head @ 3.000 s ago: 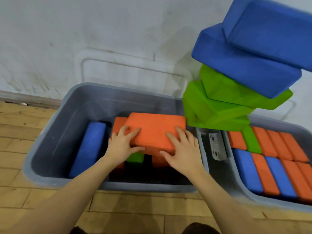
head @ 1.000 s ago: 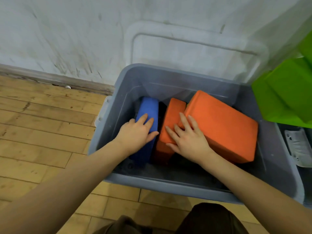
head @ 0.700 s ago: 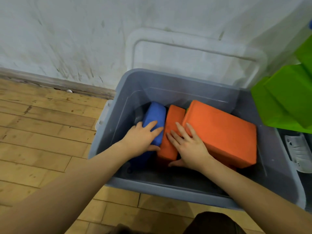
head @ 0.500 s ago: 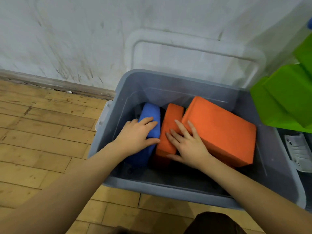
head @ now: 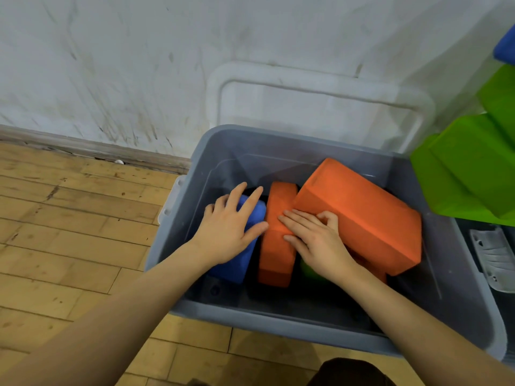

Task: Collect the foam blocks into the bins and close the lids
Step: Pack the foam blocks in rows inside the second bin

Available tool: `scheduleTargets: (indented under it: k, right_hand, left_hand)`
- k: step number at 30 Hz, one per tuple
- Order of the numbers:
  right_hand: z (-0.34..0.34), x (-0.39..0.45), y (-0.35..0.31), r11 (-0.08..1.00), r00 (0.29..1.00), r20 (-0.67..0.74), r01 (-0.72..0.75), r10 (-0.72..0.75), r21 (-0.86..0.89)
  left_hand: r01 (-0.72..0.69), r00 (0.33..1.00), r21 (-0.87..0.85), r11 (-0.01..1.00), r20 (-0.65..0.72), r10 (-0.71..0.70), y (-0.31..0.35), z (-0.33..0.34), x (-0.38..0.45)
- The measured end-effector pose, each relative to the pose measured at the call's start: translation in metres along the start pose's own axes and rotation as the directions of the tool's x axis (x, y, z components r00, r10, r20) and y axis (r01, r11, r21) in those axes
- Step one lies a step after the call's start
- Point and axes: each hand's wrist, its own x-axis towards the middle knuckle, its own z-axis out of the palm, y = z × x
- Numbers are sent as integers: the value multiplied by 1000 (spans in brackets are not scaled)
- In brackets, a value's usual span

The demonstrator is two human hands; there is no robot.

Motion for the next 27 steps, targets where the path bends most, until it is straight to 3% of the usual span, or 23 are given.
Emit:
scheduleTargets:
  k: [4, 7, 10, 14, 17, 27]
  right_hand:
    - [1, 2, 2, 995, 1000, -6, -30, 30, 97]
    - [-1, 3, 3, 988, 997, -15, -68, 71, 141]
    - [-3, 2, 1, 982, 995, -26, -92, 97, 166]
    - [-2, -1, -5, 993, 993, -96, -83, 74, -88]
    - [2, -2, -6, 986, 996, -47, -80, 74, -145]
    - [-9, 5, -11, 987, 992, -48, -111, 117, 119]
  left_hand:
    - [-128, 982, 182, 975, -111, 150, -2, 2, 5]
    - [-175, 967, 213, 961, -146, 208, 6, 1, 13]
    - [-233, 959, 199, 952, -112, 259, 6, 2, 19]
    - [-240, 958, 132, 962, -127, 256, 3, 11, 18]
    - [-242, 950, 97, 966, -178, 256, 2, 15, 16]
    - [-281, 913, -95, 955, -333, 236, 4, 14, 13]
